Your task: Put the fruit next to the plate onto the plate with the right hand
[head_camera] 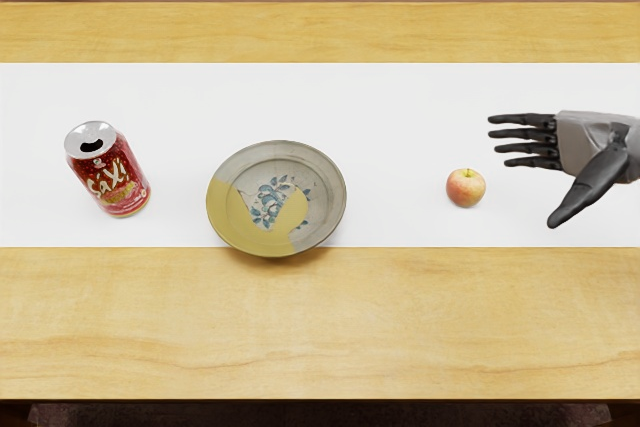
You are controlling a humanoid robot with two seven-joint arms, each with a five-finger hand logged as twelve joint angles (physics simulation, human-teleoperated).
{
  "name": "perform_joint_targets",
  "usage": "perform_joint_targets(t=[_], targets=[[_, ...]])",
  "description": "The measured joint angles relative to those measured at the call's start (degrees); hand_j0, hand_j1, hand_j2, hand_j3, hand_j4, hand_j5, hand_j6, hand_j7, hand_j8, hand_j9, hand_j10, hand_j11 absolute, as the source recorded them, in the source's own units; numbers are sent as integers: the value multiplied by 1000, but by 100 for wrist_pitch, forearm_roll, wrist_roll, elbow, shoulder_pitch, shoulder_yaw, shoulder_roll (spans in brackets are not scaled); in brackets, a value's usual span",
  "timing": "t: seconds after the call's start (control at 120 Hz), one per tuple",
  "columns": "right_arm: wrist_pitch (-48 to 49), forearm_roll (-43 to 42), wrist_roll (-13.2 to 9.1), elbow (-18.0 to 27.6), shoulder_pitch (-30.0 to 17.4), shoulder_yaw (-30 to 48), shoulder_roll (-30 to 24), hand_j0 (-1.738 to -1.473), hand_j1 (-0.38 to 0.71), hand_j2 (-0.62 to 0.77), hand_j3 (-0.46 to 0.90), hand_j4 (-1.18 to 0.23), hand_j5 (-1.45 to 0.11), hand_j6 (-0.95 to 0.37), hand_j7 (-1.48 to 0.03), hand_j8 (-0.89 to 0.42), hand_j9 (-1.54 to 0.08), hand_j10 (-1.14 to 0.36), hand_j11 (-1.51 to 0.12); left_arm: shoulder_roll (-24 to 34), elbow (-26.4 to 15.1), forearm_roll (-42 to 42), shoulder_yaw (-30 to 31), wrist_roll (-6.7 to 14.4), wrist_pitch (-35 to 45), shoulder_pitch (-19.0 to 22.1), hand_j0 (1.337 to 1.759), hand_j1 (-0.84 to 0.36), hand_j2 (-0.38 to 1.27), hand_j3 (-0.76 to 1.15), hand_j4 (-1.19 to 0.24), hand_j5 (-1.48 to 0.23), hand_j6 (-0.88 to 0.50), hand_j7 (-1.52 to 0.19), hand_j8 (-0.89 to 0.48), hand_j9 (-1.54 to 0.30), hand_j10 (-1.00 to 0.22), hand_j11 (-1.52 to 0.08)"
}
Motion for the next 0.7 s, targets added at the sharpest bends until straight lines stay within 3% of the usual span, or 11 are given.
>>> perform_joint_targets(t=[0.15,0.258,0.467,0.542,0.633,0.7], targets=[[0,-116,-100,-6,228,2,160,-1658,-299,-7,0,-45,-56,-45,-56,-45,-56,-45,-56,0,0,0,0,0,0,0,1658,58,49,0,-243,-316,-244,-316,-244,-316,-243,-316],[-111,-287,-400,3,396,-1,267,-1658,-301,-7,0,-43,-54,-44,-54,-44,-54,-43,-54,0,0,0,0,0,0,0,1658,58,49,0,-243,-316,-243,-316,-243,-316,-243,-316],[-1323,-2732,-715,37,827,-26,1160,-1658,-307,-6,0,-39,-48,-40,-47,-39,-48,-39,-48,0,0,0,1,0,0,0,1658,58,49,0,-243,-316,-243,-316,-243,-316,-243,-316],[-1738,-3352,-1008,105,874,-56,1440,-1658,-310,-5,0,-37,-44,-38,-44,-37,-44,-36,-44,0,-1,0,1,1,0,0,1658,58,49,0,-243,-316,-243,-316,-243,-316,-243,-316],[-2158,-3908,-1652,183,855,-80,1748,-1658,-307,-6,0,-39,-48,-41,-47,-40,-47,-39,-47,0,0,-1,1,0,0,0,1658,58,49,0,-243,-316,-243,-316,-243,-316,-243,-316],[-2391,-4220,-1899,186,770,-103,1925,-1658,-299,-7,0,-47,-57,-48,-56,-47,-57,-46,-56,0,0,-1,1,0,0,0,1658,58,49,0,-243,-316,-243,-316,-243,-316,-243,-316]])
